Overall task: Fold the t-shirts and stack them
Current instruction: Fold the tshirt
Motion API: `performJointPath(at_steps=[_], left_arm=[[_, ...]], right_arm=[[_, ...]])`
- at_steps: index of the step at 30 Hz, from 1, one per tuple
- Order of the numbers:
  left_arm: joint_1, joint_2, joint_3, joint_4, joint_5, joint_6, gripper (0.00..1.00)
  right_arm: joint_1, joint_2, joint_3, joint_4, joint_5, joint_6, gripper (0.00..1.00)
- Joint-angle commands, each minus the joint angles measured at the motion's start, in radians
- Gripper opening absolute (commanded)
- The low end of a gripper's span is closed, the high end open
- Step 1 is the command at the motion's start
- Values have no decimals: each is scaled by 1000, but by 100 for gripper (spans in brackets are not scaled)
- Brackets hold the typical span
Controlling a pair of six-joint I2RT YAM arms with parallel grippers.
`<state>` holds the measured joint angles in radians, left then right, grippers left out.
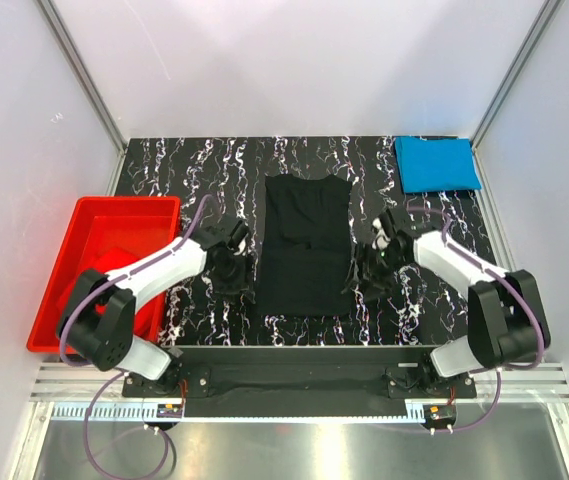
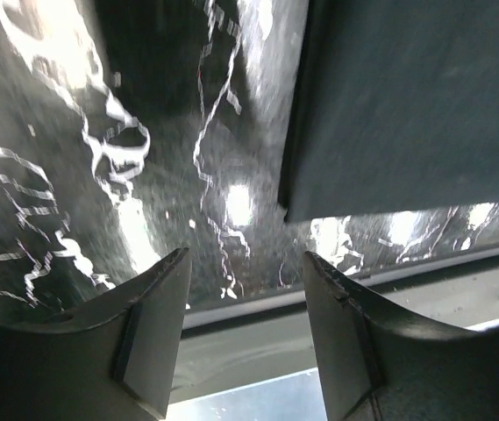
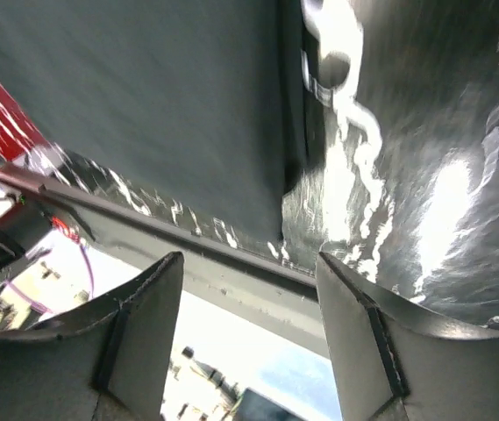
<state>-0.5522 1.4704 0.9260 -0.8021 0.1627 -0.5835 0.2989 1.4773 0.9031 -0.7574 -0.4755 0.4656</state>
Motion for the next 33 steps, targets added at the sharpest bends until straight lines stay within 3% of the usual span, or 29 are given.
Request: performJointPath(at_steps=[1,7,16,18,19,22,27,31,33], left_arm=[[-9,-87,-48,86,50,-67,59],[-164,-215,-61,129,-159,-47,62],[-452,-358,-36,129,-610,16,61],[-491,-396,-42,170,-670,83,61],[-494,-418,-58,190,-684,105,61],[-494,-528,-91,283,-733,200,62],[-492,-671,-115,406,-789,390,62],[-492,-732,-127,454,-753,490,59],[-492,-757,-148,472,-759,481,59]], right_arm=[[35,-69,-99,144,-51,111,69],[141,-192,-141,153,99,68,70],[411,-244,97,17,409,-94,72],[480,-264,135,6,469,-162,82],[496,-271,149,6,541,-229,100],[503,-290,183,20,607,-371,100],[519,-351,128,125,635,-612,100],[528,-396,72,84,450,-775,100],[571,-394,54,58,434,-839,100]])
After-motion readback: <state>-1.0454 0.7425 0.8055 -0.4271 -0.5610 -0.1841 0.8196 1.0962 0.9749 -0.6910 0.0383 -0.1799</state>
